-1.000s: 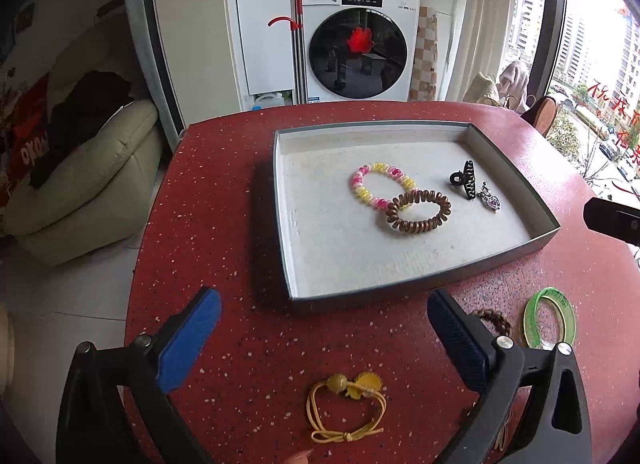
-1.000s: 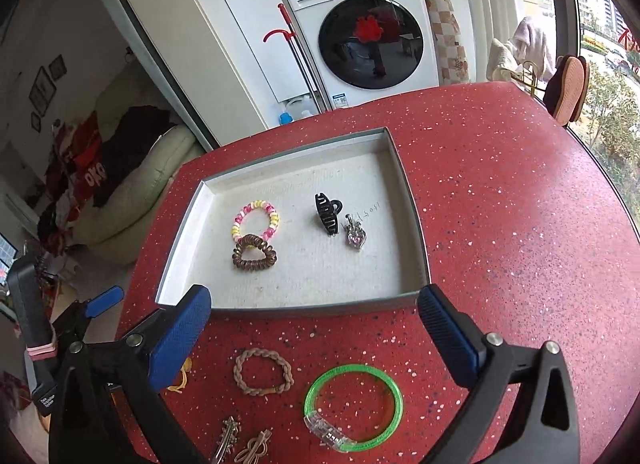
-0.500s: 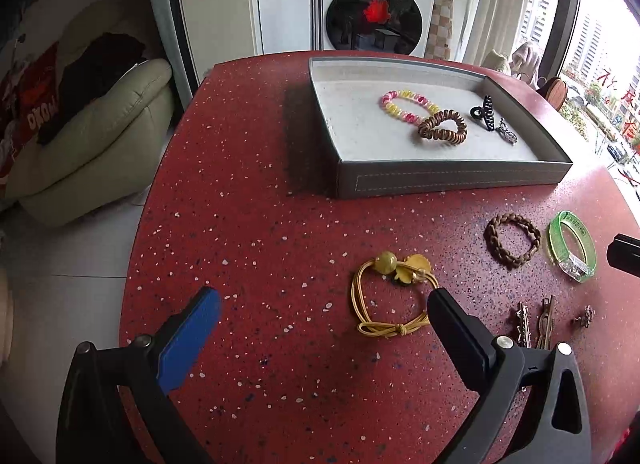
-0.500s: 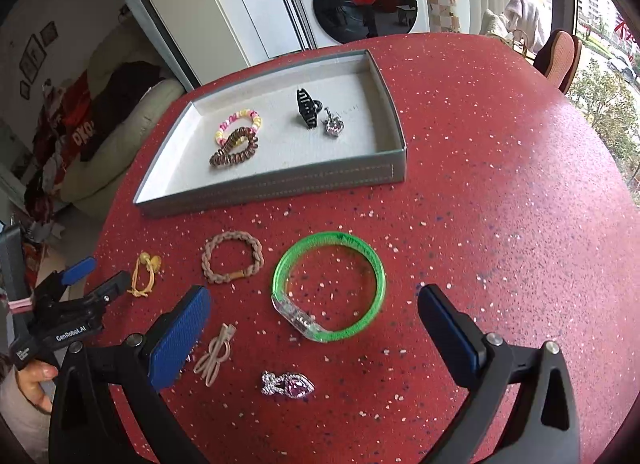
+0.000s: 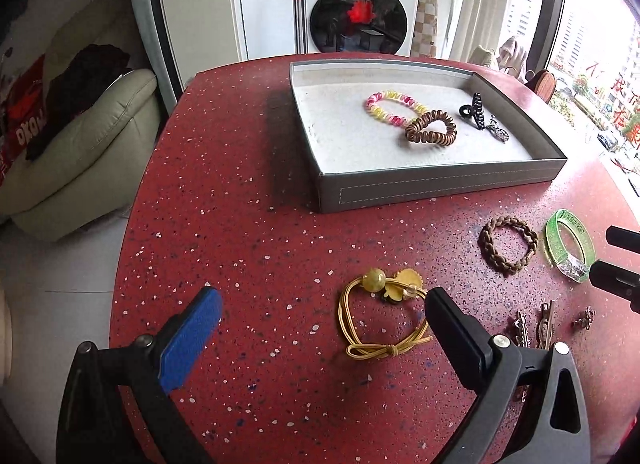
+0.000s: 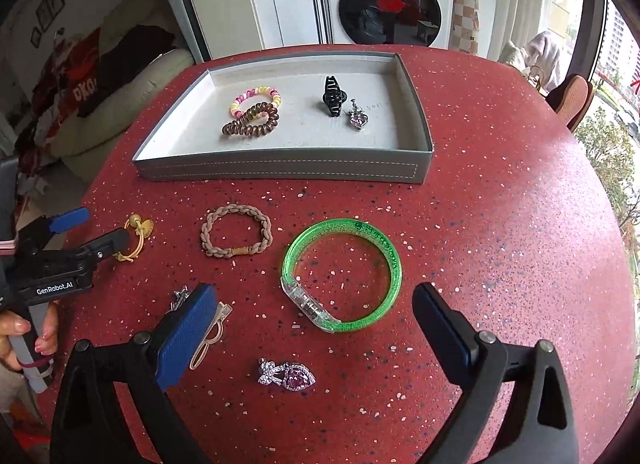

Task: Organize jewelry
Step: 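Move both tools back toward the yellow hair tie and green bangle, then grasp the yellow hair tie with left tool while right tool grasps green bangle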

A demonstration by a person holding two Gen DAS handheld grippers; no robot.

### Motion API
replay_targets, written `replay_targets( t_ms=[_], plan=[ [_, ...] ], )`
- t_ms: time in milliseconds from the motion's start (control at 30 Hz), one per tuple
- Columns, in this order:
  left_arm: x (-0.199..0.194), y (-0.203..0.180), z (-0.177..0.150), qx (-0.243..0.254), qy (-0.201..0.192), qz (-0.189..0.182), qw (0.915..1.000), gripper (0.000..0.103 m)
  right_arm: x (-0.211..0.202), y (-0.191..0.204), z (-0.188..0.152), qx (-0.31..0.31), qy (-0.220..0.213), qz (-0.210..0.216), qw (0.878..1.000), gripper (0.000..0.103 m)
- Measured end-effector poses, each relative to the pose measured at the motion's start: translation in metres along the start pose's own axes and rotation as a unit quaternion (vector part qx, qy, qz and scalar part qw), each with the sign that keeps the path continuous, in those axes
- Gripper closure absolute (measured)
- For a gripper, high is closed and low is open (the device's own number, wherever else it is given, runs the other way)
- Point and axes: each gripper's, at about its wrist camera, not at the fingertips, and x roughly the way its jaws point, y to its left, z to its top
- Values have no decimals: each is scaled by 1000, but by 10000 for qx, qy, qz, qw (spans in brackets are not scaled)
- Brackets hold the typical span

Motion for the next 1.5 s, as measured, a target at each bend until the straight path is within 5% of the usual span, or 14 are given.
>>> replay_targets(
  t_ms=[200, 467, 633, 867, 1033, 1067, 1200, 1500],
  plan=[
    [7, 2, 3, 52, 79, -12, 10000, 1, 1, -20, 7, 380, -68, -266, 9989, 12],
    [13, -4, 3, 168, 104, -64, 9998, 8, 26, -53, 12, 983, 322, -412, 9938, 38],
    [11, -14, 5, 367, 114, -127, 9992, 17, 30, -43, 12, 680, 283, -650, 9952, 41],
    [5, -29, 4, 744, 144, -330, 9966, 40, 31, -31, 12, 316, 300, -768, 9961, 53],
    [4, -33, -1, 887, 234, -406, 9950, 71, 28, -33, 9, 320, 302, -753, 9962, 64],
    [4, -34, -2, 918, 227, -394, 9947, 84, 28, -33, 9, 330, 304, -741, 9962, 69],
    [0, -29, -4, 708, 237, -569, 9956, 84, 27, -31, 9, 326, 325, -741, 9962, 95],
    [-23, -18, -3, 218, 1, -901, 9957, 85, 11, -30, 4, 500, 120, -584, 9970, 95]
  ],
)
